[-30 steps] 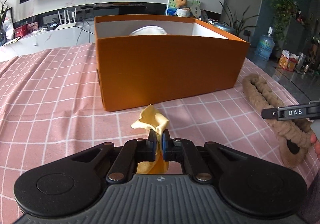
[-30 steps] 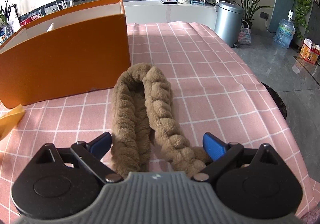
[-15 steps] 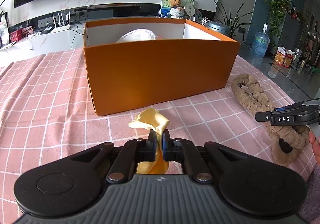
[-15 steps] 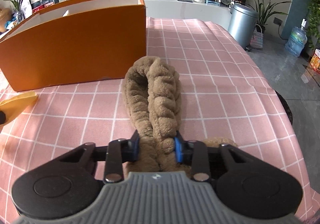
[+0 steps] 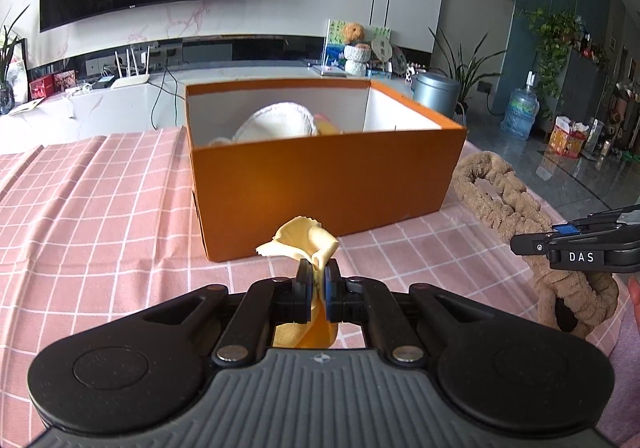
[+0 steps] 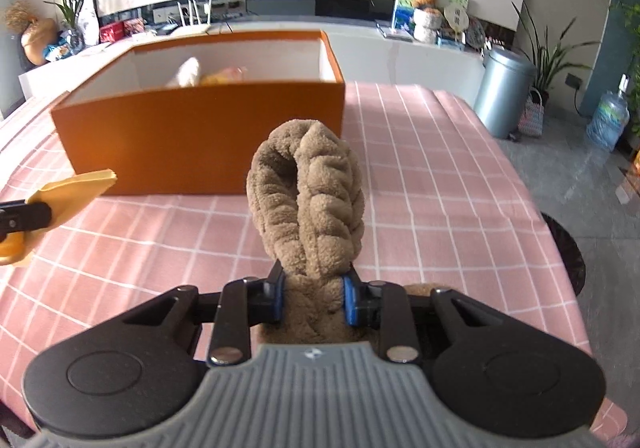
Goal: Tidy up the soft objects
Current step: 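Carry the yellow cloth in the left tool while the right tool lifts the braided loop over the box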
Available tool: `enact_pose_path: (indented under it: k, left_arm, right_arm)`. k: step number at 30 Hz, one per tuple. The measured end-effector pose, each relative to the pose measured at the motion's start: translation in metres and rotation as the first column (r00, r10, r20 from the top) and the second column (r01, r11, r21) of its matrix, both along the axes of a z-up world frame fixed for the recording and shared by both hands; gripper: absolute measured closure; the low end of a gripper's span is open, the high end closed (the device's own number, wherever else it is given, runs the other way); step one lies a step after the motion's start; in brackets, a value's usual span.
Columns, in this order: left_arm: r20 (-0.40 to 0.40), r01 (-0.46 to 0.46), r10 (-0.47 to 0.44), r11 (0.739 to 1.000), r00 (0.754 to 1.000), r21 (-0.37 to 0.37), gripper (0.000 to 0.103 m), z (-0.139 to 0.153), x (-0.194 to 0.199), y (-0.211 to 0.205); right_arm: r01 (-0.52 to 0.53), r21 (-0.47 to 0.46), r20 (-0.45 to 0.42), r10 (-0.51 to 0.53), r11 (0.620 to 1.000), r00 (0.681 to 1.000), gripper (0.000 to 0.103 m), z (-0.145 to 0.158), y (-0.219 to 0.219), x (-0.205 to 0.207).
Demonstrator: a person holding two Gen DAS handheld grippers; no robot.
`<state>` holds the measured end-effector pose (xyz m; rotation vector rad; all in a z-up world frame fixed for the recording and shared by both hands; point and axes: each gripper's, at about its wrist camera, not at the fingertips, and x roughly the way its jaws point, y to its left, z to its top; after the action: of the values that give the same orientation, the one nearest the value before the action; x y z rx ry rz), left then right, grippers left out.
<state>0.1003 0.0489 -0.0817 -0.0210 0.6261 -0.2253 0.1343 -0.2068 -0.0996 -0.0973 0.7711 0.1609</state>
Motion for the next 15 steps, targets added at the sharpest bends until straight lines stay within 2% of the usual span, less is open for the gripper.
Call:
enact_pose_path:
  k: [8,15]
  left_arm:
    - [0.036,-0.017,0.018,0.999,0.999,-0.030,0.097,0.031,0.000,0.003]
    - [0.076,-0.038,0.042,0.998,0.996,-0.055,0.097,0.062,0.016,0.011]
  right_arm:
    - [-0.053,0.045,0.057,0.050,0.998,0.997,0.077,0.042,0.005,-0.008]
    - [-0.132,0.063,0.130,0.123,0.989,0.984,0.077,0.091,0.012,0.010]
